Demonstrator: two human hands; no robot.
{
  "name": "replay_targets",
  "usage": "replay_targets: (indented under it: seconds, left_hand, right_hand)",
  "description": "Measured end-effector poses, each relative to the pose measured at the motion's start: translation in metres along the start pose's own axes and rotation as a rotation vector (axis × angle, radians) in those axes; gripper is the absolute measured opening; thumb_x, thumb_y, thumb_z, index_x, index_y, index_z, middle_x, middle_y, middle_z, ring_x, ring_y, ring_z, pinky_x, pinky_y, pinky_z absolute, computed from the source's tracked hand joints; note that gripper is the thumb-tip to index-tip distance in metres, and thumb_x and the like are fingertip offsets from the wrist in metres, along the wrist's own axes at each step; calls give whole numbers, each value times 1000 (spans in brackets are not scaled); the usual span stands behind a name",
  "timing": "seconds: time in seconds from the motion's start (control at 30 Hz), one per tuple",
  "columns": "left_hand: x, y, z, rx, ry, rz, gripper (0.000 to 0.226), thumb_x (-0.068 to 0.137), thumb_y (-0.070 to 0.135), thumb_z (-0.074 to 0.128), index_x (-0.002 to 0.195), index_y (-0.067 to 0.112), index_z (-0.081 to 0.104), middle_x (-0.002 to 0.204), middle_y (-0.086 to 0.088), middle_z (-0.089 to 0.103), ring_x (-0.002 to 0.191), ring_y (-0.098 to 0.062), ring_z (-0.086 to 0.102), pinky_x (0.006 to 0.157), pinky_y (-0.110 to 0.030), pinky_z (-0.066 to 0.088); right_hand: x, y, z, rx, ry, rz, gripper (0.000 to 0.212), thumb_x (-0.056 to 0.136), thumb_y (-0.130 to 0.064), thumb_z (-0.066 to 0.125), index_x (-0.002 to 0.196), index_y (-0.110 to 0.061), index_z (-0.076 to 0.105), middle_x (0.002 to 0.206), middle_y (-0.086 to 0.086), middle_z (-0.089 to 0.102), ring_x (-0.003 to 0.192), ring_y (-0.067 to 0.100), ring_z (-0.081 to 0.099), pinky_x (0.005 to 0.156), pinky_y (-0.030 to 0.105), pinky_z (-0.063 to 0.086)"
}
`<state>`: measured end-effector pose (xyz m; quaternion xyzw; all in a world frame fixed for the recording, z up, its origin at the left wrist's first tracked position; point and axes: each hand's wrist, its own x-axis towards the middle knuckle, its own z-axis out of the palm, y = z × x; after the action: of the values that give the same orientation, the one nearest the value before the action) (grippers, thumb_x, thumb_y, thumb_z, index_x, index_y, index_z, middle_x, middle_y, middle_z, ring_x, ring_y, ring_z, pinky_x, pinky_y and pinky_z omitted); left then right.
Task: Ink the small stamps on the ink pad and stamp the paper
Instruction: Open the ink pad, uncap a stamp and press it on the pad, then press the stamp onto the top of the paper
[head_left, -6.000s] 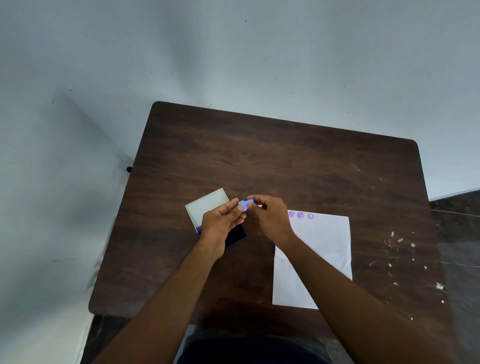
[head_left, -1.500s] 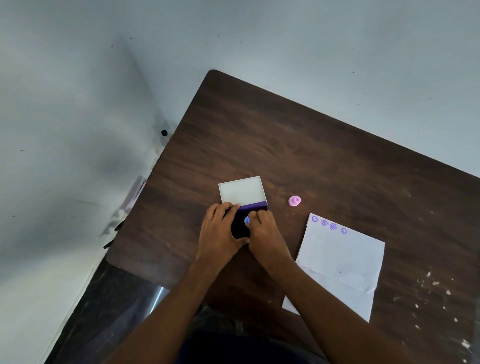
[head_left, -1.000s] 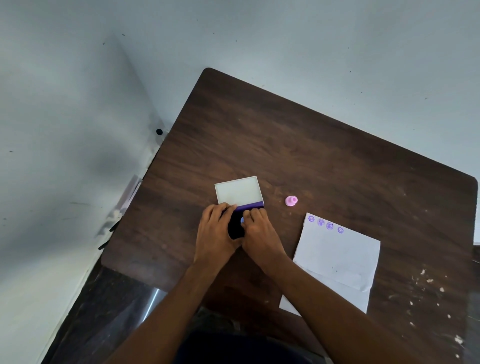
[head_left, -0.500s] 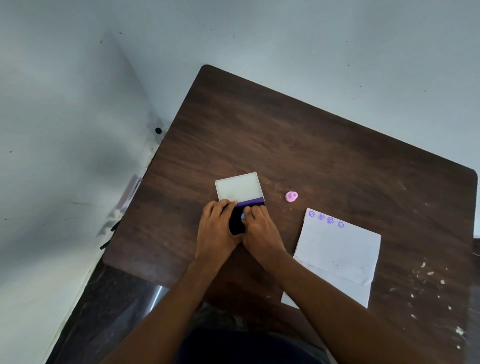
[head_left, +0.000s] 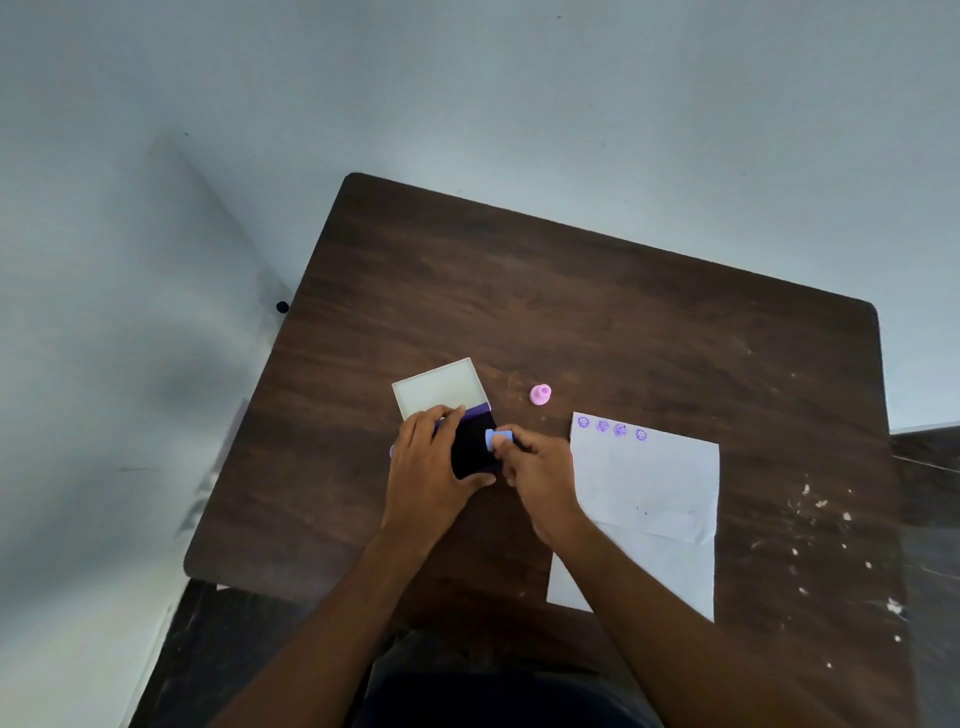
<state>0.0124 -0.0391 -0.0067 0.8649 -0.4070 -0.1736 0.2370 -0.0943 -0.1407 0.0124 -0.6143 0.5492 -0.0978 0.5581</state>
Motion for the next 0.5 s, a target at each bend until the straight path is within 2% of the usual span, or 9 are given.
replay_targets:
  seconds: [0.07,0.17,0.27,0.37,0.5]
  left_hand:
    - [1,8,-1,-19,56,43,82,63,47,86,131,12,57,130,-11,60,119,-30,53,101,-41,42]
    - [1,17,-4,-59,108,89,77,59,41,90,125,12,63,121,-9,64,112,-27,57,97,-34,42]
    - [-2,21,-7,-64,116,96,74,61,43,88,124,12,64,119,-8,64,111,-26,56,95,-29,38]
    - [-3,25,-11,-78,115,78,72,63,45,87,124,11,65,119,-8,65,112,-26,57,94,-28,37]
    - [-4,30,-14,-122,123,42,74,63,49,85,124,14,65,118,-6,64,112,-23,54,94,-32,44]
  right_hand:
    - [1,-1,-10,349,-82,202,20,95,-18,59,101,-5,73,67,3,65,54,11,51,56,24,45]
    - [3,-4,-24,685,-205,328,25,96,-11,52,102,2,72,73,9,63,62,15,50,60,30,43]
    - [4,-4,-31,872,-261,393,24,95,-10,53,99,2,74,71,7,63,64,14,52,63,29,45]
    - [4,-3,-33,996,-267,473,24,94,-11,56,106,2,72,72,9,65,65,15,54,62,27,49]
    - [4,-1,-32,1102,-265,515,26,94,-10,53,110,5,68,72,11,61,61,17,49,59,29,43]
